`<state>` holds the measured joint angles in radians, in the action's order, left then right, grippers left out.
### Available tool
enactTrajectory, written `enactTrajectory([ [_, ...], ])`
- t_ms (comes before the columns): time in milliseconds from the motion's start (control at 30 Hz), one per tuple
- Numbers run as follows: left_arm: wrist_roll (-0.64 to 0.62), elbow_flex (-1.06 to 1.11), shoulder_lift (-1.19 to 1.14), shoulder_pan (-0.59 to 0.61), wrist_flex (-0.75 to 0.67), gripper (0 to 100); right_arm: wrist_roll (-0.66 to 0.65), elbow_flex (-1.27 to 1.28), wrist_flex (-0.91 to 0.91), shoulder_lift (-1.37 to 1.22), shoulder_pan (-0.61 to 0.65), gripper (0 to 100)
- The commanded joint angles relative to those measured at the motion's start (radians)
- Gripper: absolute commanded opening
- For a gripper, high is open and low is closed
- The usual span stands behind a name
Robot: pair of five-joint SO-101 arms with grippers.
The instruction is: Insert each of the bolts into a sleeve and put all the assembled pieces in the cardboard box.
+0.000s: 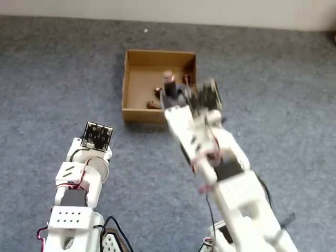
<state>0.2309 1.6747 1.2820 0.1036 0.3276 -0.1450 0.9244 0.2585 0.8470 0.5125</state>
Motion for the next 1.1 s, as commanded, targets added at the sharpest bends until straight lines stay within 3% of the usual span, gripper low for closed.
enactTrajectory([
  [0,0.014,0.027,0.001,-0.012,-0.017,1,0.003,-0.24,-0.194,-0.395,-0.091,0.9],
  [233,0.014,0.027,0.001,-0.012,-0.017,1,0.003,-0.453,-0.239,-0.842,-0.133,1.9],
  [367,0.015,0.027,0.001,-0.012,-0.017,1,0.009,-0.492,-0.236,-0.909,-0.148,10.9],
  [767,0.015,0.027,0.001,-0.012,-0.017,1,0.005,-0.421,0.189,-0.57,-0.148,12.0],
  [900,0.015,0.027,0.001,-0.01,-0.017,1,0.005,-0.271,0.3,-0.378,-0.153,11.9],
  [1067,0.015,0.027,0.001,-0.01,-0.017,1,0.005,0.005,0.312,-0.096,-0.183,11.9],
])
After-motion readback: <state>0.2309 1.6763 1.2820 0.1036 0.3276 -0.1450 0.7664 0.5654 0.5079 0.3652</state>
